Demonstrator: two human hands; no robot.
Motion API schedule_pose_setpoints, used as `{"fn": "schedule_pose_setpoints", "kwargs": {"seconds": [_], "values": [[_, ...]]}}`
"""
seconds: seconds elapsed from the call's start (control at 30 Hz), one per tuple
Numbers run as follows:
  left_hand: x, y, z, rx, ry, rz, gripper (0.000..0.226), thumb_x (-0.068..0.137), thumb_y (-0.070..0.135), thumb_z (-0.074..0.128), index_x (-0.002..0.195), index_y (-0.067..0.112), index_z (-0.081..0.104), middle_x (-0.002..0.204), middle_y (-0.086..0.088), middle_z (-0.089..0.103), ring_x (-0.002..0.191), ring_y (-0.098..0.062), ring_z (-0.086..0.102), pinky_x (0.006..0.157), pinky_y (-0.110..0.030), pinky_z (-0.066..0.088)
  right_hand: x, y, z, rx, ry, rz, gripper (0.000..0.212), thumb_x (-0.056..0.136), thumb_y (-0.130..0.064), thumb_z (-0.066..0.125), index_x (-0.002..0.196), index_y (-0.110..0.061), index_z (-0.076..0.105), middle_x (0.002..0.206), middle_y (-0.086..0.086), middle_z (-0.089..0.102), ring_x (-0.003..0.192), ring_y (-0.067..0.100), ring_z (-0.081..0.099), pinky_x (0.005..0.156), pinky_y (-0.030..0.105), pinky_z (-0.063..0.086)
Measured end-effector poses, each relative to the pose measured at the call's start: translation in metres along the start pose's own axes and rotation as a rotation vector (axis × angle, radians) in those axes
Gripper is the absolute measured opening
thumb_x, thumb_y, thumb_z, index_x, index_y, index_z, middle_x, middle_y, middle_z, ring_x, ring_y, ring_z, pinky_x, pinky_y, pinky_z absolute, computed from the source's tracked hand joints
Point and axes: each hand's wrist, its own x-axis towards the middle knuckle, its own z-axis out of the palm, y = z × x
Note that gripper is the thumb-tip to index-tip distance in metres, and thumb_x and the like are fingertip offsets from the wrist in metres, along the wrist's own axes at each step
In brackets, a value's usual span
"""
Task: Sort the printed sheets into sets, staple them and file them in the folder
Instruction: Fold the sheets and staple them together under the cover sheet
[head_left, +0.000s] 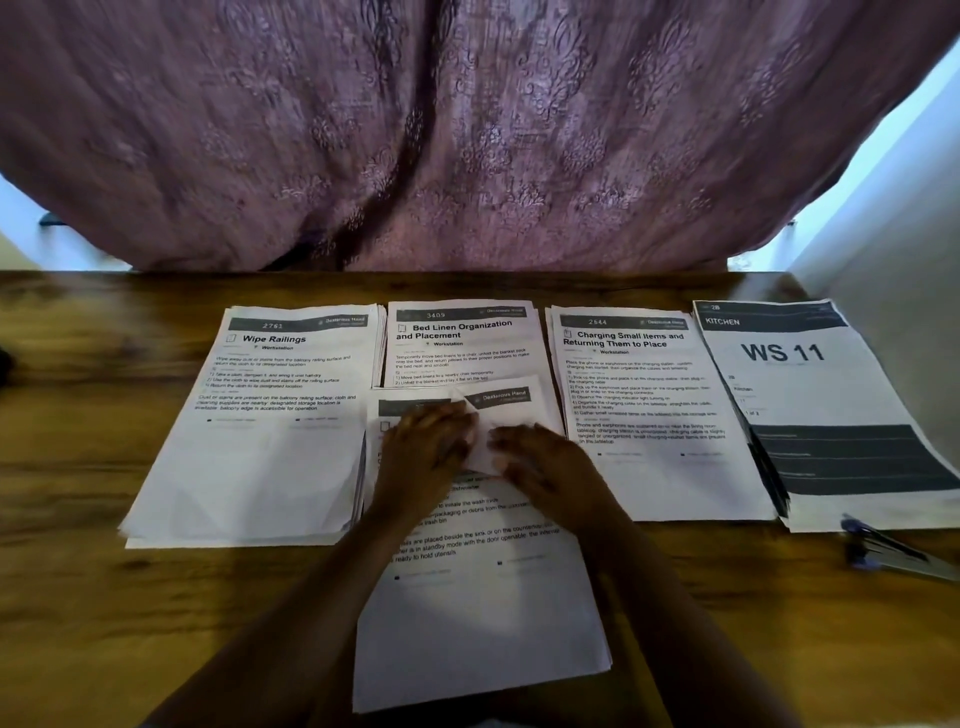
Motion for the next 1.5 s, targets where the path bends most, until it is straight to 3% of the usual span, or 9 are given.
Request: {"fn": "schedule_pose_setpoints", "kwargs": {"seconds": [0.07, 0.2, 0.37, 0.53, 0.67, 0.9, 1.03, 1.27, 1.5], "values": [[-0.001, -0.001, 0.002, 0.139, -0.046, 0.009, 0.055, 0.087, 0.054, 0.033, 0.127, 0.028, 0.061, 0.136, 0.006, 0.055, 0.131, -0.020, 0.042, 0.106, -0.037, 0.027, 0.010, 0.008, -0.003, -0.095, 0.133, 0.131, 0.041, 0.094, -0.034, 0.051, 0.128, -0.012, 0.056, 0.128, 0.009, 0.060, 0.116, 0.021, 0.055, 0.103, 0.045, 0.043], [-0.002, -0.004, 0.001, 0.168, -0.068, -0.021, 0.059, 0.083, 0.059, 0.033, 0.130, 0.032, 0.057, 0.140, 0.009, 0.051, 0.134, -0.018, 0.037, 0.105, -0.035, 0.022, 0.026, 0.028, -0.001, -0.277, -0.091, 0.247, 0.061, 0.093, -0.036, 0.051, 0.146, -0.016, 0.028, 0.152, 0.008, 0.031, 0.142, 0.022, 0.027, 0.118, 0.038, 0.010], [-0.001, -0.007, 0.003, 0.170, -0.038, 0.008, 0.052, 0.085, 0.055, 0.040, 0.127, 0.031, 0.060, 0.135, 0.007, 0.055, 0.130, -0.021, 0.044, 0.103, -0.042, 0.033, 0.026, 0.008, 0.000, -0.150, 0.126, 0.354, 0.059, 0.086, -0.034, 0.065, 0.137, -0.018, 0.039, 0.106, 0.003, 0.067, 0.098, 0.021, 0.062, 0.087, 0.035, 0.050], [0.000, -0.011, 0.005, 0.151, -0.049, 0.016, 0.052, 0.086, 0.056, 0.042, 0.127, 0.029, 0.060, 0.135, 0.006, 0.056, 0.128, -0.023, 0.046, 0.102, -0.051, 0.038, 0.032, -0.005, 0.000, 0.160, 0.318, 0.576, 0.069, 0.077, -0.025, 0.077, 0.134, -0.019, 0.039, 0.085, -0.013, 0.056, 0.083, 0.011, 0.055, 0.077, 0.030, 0.047], [-0.001, -0.008, 0.004, 0.114, -0.046, -0.005, 0.055, 0.088, 0.058, 0.037, 0.131, 0.029, 0.056, 0.137, 0.005, 0.054, 0.131, -0.020, 0.043, 0.104, -0.052, 0.036, 0.039, -0.003, 0.001, 0.151, 0.380, 0.476, 0.050, 0.079, -0.012, 0.074, 0.125, -0.016, 0.052, 0.080, -0.007, 0.065, 0.076, 0.016, 0.062, 0.074, 0.034, 0.053], [0.000, 0.011, -0.005, -0.286, 0.033, -0.073, 0.054, 0.094, 0.058, 0.029, 0.142, 0.034, 0.036, 0.151, 0.010, 0.034, 0.140, -0.006, 0.030, 0.112, -0.031, 0.028, 0.006, 0.004, 0.012, -0.400, 0.129, -0.277, 0.024, 0.075, -0.024, 0.075, 0.098, -0.017, 0.073, 0.095, 0.004, 0.074, 0.076, 0.021, 0.071, 0.059, 0.032, 0.059], [-0.001, -0.004, 0.000, 0.071, -0.066, 0.038, 0.052, 0.089, 0.051, 0.037, 0.132, 0.028, 0.055, 0.146, 0.005, 0.044, 0.135, -0.016, 0.040, 0.109, -0.049, 0.035, 0.010, -0.001, 0.003, 0.002, 0.143, 0.033, 0.034, 0.090, -0.039, 0.048, 0.104, -0.017, 0.070, 0.093, 0.000, 0.073, 0.074, 0.016, 0.069, 0.064, 0.020, 0.049], [-0.002, -0.004, -0.001, 0.088, -0.057, 0.020, 0.054, 0.087, 0.049, 0.035, 0.132, 0.028, 0.056, 0.145, 0.005, 0.046, 0.136, -0.017, 0.039, 0.110, -0.043, 0.029, 0.029, 0.021, 0.002, -0.292, -0.051, 0.304, 0.060, 0.094, -0.035, 0.053, 0.146, -0.016, 0.029, 0.144, 0.006, 0.045, 0.132, 0.023, 0.043, 0.115, 0.040, 0.025], [-0.002, -0.005, 0.000, 0.047, -0.028, 0.025, 0.049, 0.085, 0.044, 0.044, 0.128, 0.026, 0.060, 0.141, 0.003, 0.051, 0.132, -0.020, 0.045, 0.105, -0.053, 0.037, 0.027, -0.005, -0.002, -0.099, 0.231, 0.469, 0.061, 0.083, -0.036, 0.068, 0.135, -0.020, 0.041, 0.082, -0.001, 0.061, 0.082, 0.021, 0.061, 0.077, 0.035, 0.052]]}}
